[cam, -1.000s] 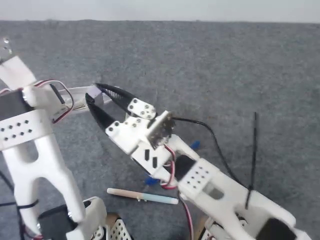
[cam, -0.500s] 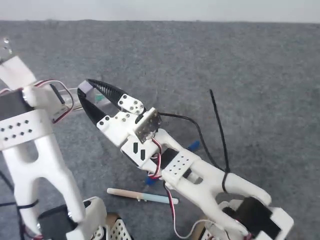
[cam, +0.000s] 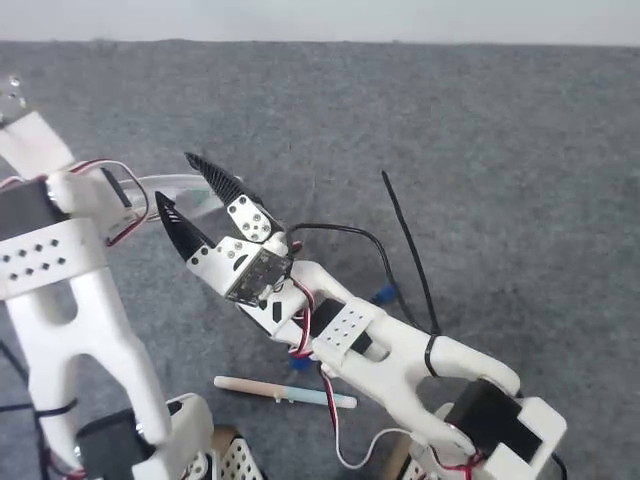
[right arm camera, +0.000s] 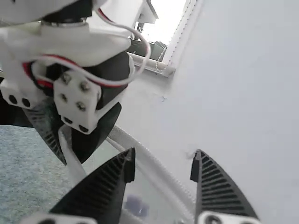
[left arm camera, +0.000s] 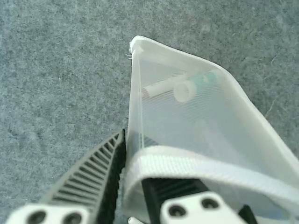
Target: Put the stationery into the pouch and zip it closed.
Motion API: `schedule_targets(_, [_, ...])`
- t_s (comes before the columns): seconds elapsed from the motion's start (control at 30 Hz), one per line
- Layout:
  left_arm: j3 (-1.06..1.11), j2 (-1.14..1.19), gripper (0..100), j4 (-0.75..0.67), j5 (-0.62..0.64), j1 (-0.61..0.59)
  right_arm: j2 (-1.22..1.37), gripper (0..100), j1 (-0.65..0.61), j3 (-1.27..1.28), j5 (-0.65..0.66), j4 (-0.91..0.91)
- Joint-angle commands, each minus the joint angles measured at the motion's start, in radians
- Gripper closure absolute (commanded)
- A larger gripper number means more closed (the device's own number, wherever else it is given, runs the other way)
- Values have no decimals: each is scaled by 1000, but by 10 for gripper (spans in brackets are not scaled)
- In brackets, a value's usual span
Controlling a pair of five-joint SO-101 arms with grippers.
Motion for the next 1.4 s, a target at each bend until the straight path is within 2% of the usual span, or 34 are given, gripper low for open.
schedule_targets(0.0, [-25, -6, 989, -17, 12, -3, 2, 830, -4, 12, 14, -4])
schedule_targets(0.27, [-25, -6, 989, -17, 12, -3, -7, 835, -4, 44, 14, -4])
schedule_targets(0.5, [-25, -6, 989, -18, 12, -3, -179, 835, -1, 126, 12, 27])
schedule_targets(0.87, [-25, -6, 989, -17, 12, -3, -481, 835, 2, 130, -3, 423])
schedule_targets(1.13, [-25, -6, 989, -17, 12, -5, -588, 836, 10, 58, -195, 728])
schedule_targets(1.37, [-25, -6, 989, -18, 11, -5, -659, 836, 76, 29, -328, 897])
